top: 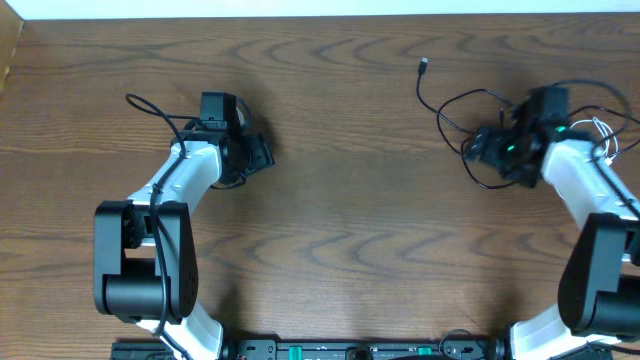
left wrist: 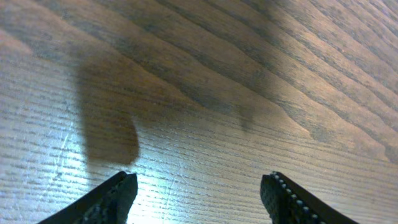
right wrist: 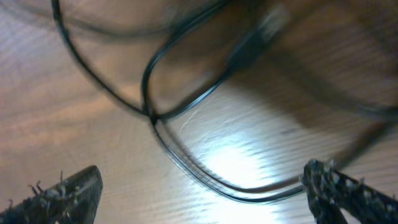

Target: Untangle cables

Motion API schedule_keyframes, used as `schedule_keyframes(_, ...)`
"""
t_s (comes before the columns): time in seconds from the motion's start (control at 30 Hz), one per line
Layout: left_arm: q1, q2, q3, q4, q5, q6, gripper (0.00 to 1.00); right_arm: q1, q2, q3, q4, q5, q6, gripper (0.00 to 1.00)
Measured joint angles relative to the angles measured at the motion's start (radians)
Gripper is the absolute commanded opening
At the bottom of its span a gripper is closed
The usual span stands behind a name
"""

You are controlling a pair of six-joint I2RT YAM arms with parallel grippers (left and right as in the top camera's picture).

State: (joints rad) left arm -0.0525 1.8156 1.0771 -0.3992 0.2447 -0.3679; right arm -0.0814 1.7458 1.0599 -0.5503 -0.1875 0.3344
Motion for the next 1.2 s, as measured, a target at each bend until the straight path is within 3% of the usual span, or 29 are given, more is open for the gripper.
schedule_keyframes(0.37,0.0,0.0,-0.035,0.006,-0.04,-0.001,0.78,0.246,0.001,-0.061,0.176,-0.04,-0.12,0.99)
schedule_keyframes(0.43,0.0,0.0,-0.035,0.0,-0.042,0.002,0.98,0.296,0.001,-0.061,0.207,-0.045,-0.131,0.99)
schedule_keyframes(0.8,0.0,-0.008,-0.035,-0.021,-0.043,-0.001,0.98,0.472,0.001,-0.061,0.266,0.064,-0.145,0.99)
schedule_keyframes(1.2,0.0,-0.008,-0.035,-0.021,-0.043,-0.001,0.98,0.488,0.002,-0.061,0.304,0.184,-0.145,0.99)
